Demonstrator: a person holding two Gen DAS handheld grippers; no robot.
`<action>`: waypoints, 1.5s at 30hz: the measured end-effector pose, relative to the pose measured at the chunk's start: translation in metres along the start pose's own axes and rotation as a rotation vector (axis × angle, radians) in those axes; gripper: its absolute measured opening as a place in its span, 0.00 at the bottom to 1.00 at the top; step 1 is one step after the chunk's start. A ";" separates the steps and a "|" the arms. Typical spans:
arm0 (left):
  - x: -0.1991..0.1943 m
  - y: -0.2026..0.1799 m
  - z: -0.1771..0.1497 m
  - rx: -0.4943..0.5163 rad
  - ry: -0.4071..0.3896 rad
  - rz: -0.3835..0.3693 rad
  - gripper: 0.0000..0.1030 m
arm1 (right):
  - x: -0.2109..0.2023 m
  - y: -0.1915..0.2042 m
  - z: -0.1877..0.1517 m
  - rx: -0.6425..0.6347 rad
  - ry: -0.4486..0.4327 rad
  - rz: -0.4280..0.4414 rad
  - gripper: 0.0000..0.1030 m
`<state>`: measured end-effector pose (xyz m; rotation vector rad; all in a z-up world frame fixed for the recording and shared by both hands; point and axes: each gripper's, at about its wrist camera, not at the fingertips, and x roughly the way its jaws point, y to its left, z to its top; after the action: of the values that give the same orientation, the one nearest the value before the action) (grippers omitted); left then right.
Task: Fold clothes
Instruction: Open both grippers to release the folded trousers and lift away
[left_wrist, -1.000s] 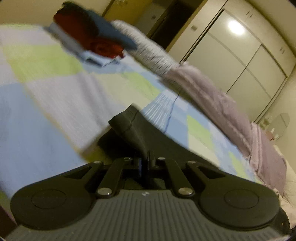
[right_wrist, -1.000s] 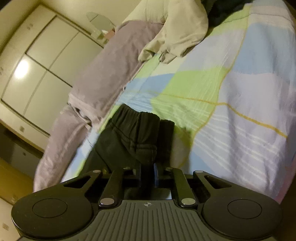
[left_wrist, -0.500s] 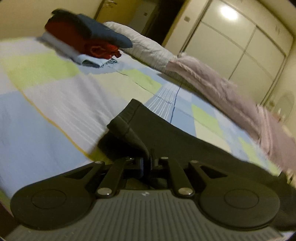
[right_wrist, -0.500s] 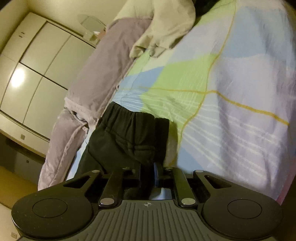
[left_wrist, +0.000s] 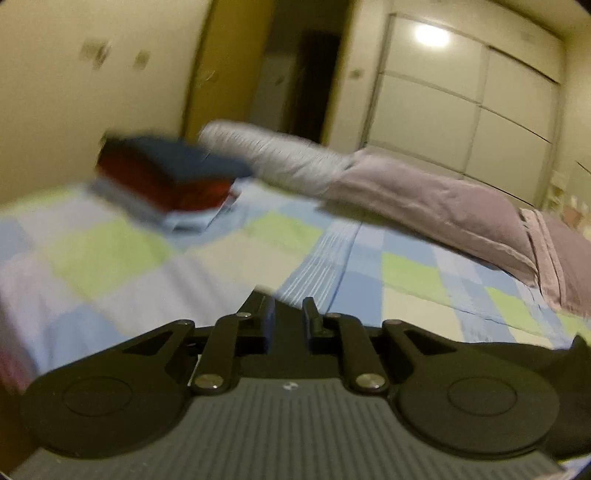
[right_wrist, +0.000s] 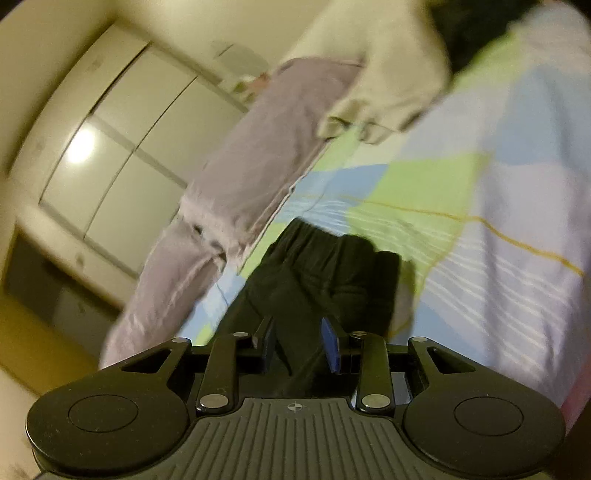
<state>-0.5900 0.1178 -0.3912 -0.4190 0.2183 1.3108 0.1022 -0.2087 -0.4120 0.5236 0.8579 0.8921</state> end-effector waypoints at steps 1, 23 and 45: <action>0.004 -0.007 -0.002 0.038 0.002 -0.027 0.12 | 0.006 0.003 -0.006 -0.063 0.020 -0.038 0.31; 0.046 -0.067 -0.036 0.218 0.221 -0.094 0.12 | 0.016 0.087 -0.085 -0.616 0.134 -0.199 0.27; 0.045 -0.098 -0.029 0.243 0.265 -0.163 0.10 | 0.000 0.061 -0.065 -0.343 0.185 -0.214 0.00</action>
<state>-0.4822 0.1262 -0.4181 -0.3933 0.5488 1.0512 0.0208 -0.1724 -0.4058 0.0499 0.8853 0.8758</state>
